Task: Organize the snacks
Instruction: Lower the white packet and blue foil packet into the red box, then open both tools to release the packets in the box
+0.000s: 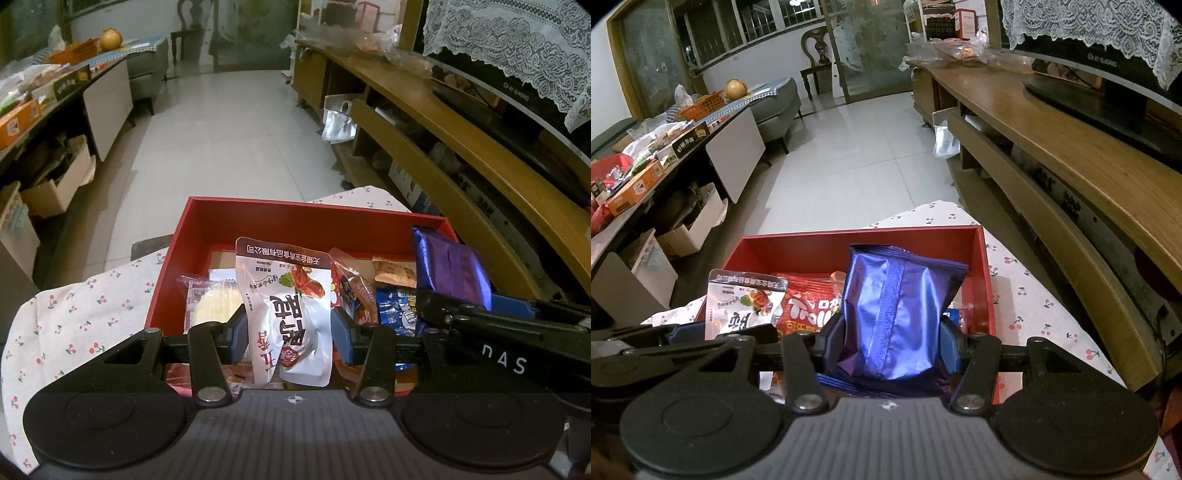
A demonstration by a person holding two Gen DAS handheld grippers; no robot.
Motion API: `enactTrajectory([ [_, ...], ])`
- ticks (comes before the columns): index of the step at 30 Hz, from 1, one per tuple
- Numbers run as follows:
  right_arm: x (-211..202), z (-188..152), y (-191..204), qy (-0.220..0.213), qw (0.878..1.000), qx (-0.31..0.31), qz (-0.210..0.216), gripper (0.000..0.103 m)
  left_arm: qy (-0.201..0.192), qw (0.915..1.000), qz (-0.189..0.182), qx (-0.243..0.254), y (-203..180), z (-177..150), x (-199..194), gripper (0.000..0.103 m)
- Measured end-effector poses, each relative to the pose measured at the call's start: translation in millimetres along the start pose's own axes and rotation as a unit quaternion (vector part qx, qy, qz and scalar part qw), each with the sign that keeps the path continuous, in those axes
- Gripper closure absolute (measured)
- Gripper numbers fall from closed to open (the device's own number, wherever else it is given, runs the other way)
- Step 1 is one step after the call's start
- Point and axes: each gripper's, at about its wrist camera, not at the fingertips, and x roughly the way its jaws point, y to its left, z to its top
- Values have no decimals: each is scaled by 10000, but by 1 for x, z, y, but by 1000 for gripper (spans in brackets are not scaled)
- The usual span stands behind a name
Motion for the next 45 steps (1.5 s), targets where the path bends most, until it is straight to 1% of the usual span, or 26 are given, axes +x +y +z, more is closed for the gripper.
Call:
enactTrajectory([
  [29, 17, -2, 6, 90, 9998, -107, -150, 34, 131, 9997, 187, 35, -1, -3, 14, 50],
  [45, 36, -7, 4, 272, 9993, -133, -199, 33, 202, 9990, 366, 170, -2, -8, 22, 48],
])
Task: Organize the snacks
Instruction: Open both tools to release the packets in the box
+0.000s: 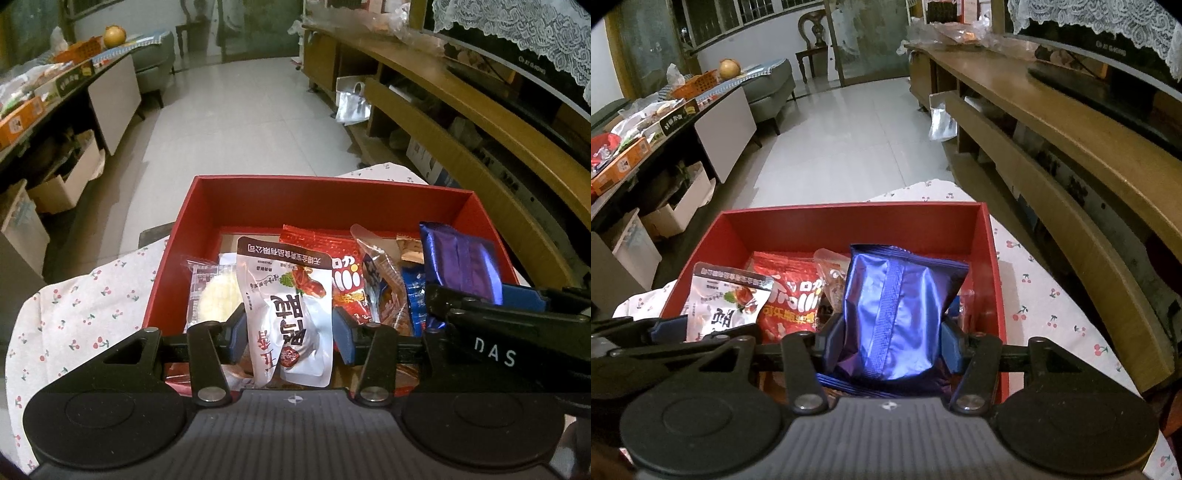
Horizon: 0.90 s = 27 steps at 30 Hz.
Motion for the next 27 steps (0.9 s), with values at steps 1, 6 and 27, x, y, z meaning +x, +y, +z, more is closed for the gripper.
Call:
enactTrajectory([
  [1, 2, 0, 0, 17, 10000, 7, -9, 33, -1, 10000, 11, 11, -1, 0, 0, 48],
  [6, 8, -1, -2, 118, 9999, -1, -68, 32, -4, 10000, 12, 39, -1, 0, 0, 45],
  [27, -28, 1, -7, -256, 9994, 220, 65, 28, -353, 9989, 304, -78, 8, 0, -26, 12],
])
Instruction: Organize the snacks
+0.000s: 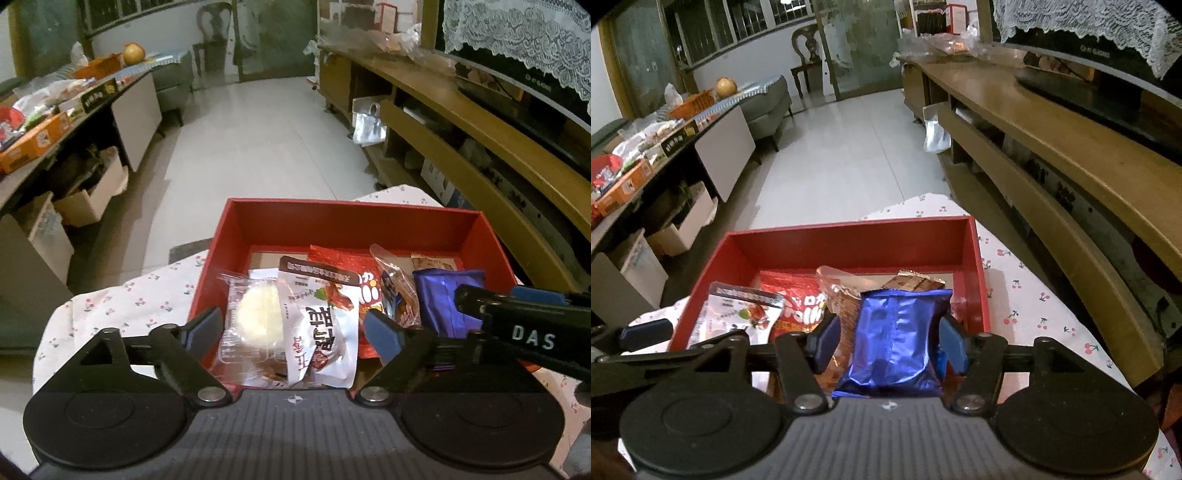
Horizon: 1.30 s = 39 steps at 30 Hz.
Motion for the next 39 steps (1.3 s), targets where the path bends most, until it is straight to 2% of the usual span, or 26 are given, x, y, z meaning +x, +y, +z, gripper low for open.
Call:
enactTrajectory([
  [4, -16, -2, -1, -105, 9999, 74, 69, 27, -154, 9996, 238, 42, 1, -4, -11, 0],
  [9, -36, -10, -5, -157, 9997, 177, 60, 27, -279, 9989, 385, 56, 5, -11, -25, 0],
  [17, -62, -34, -10, -94, 9997, 226, 20, 26, -227, 9980, 556, 211, 4, -30, -42, 0],
  [27, -90, -69, -11, 43, 9997, 249, 25, 25, -124, 9995, 263, 81, 9, -58, -65, 0],
  [39, -117, -105, -14, 158, 9996, 236, 11, 23, -36, 9995, 129, 296, -2, -88, -83, 0],
])
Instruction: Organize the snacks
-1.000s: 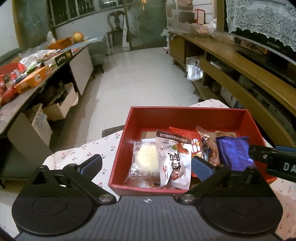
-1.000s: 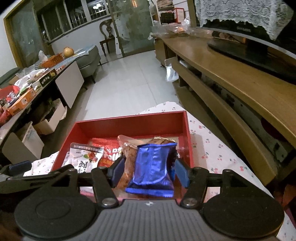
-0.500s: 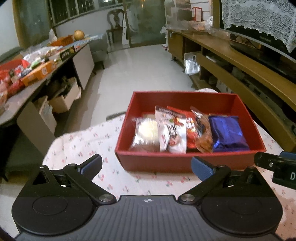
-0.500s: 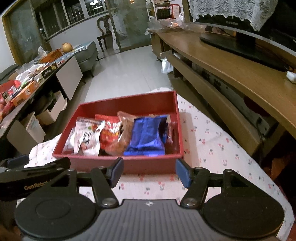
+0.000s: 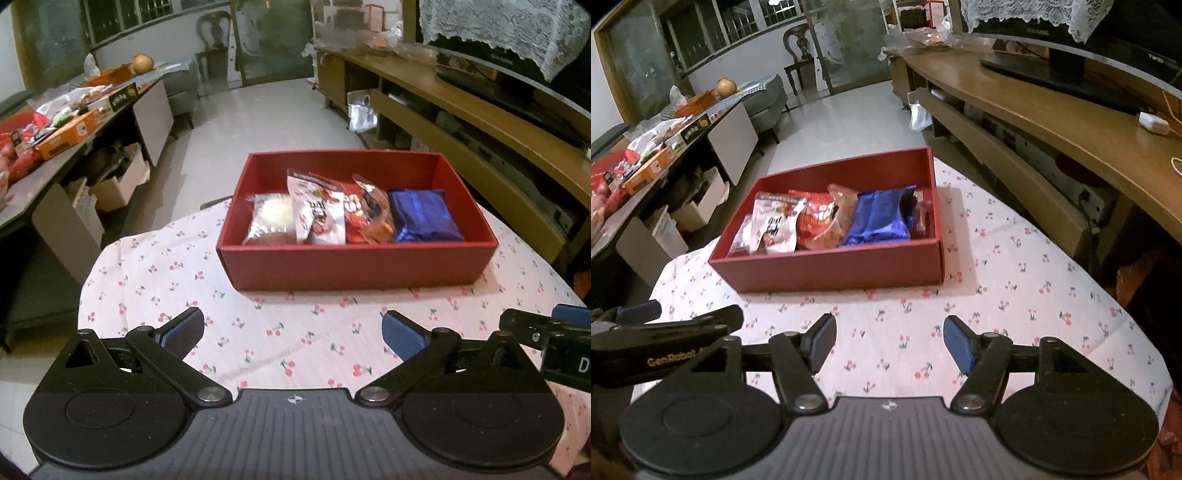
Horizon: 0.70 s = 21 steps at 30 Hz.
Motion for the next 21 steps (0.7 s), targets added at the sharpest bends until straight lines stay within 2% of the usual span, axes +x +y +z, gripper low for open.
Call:
enactTrajectory([
  [21, -21, -39, 5, 154, 9998, -118, -51, 22, 118, 9998, -68, 176, -1, -37, -23, 0],
])
